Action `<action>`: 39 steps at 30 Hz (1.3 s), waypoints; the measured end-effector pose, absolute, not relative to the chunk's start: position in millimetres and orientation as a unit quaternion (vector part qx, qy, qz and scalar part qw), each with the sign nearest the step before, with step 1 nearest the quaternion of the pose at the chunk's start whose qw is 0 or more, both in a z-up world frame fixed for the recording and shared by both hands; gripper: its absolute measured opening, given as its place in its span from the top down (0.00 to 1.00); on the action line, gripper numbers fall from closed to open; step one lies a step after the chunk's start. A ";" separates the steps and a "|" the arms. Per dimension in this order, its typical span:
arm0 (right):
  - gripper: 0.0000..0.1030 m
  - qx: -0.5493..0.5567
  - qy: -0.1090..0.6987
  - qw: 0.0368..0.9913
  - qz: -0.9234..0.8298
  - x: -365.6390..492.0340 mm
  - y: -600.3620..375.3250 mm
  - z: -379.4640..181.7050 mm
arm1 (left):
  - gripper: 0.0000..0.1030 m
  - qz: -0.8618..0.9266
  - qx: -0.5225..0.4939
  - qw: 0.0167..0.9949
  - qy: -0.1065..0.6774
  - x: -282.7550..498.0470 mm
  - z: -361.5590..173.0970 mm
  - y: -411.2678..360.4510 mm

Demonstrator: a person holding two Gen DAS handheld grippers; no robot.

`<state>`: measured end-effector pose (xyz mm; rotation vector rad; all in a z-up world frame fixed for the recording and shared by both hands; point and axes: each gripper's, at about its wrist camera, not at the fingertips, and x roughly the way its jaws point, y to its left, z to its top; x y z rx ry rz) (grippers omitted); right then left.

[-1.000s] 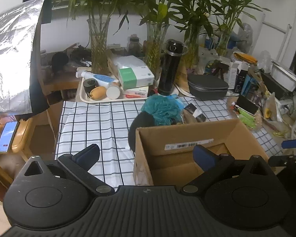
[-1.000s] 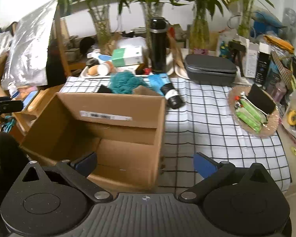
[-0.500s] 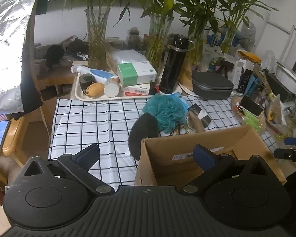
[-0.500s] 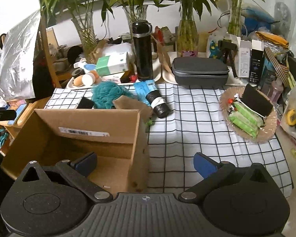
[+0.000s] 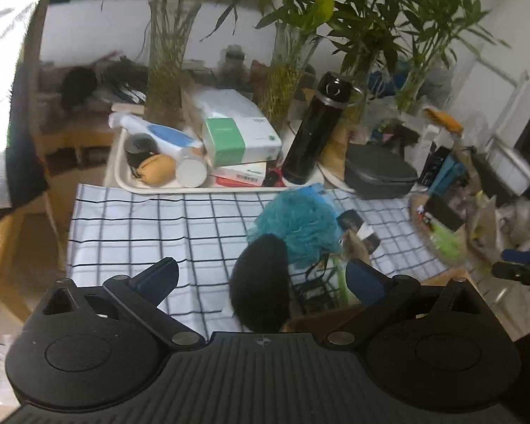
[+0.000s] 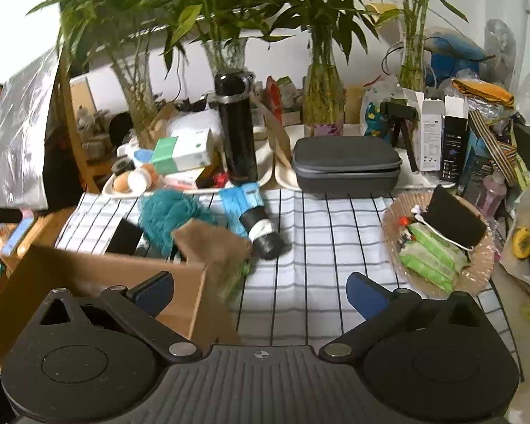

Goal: Organize soft objects
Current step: 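Reach left tool to the black foam sponge while right tool reaches the black bag roll, then close left tool on the black foam sponge while right tool grasps the black bag roll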

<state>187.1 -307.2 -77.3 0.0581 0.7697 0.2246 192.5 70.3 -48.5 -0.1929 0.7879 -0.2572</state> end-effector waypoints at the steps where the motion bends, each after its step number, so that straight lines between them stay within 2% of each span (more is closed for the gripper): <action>1: 0.00 0.033 0.374 0.921 0.107 192.3 -309.6 -78.7 | 0.00 -0.131 -0.102 0.910 0.380 198.6 -52.6 73.0; 10: 0.00 0.057 0.379 0.920 0.082 238.3 -327.9 -102.9 | 0.00 -0.162 -0.162 0.889 0.397 244.8 -101.0 91.0; 25: 0.00 0.117 0.409 0.903 0.056 277.3 -352.9 -143.9 | 0.00 -0.223 -0.254 0.801 0.493 295.8 -191.3 103.5; 29: 0.00 0.174 0.438 0.879 0.070 284.6 -362.7 -155.8 | 0.00 -0.227 -0.276 0.785 0.507 302.4 -203.2 106.0; 34: 0.00 0.200 0.434 0.875 0.077 284.1 -365.4 -155.6 | 0.01 -0.240 -0.288 0.772 0.513 306.8 -208.9 102.9; 36: 0.00 0.195 0.433 0.877 0.076 284.8 -364.8 -154.9 | 0.20 -0.239 -0.295 0.766 0.519 309.2 -211.7 101.3; 39: 0.00 0.194 0.432 0.877 0.077 285.2 -365.1 -155.0 | 0.29 -0.235 -0.299 0.756 0.533 311.8 -217.4 98.4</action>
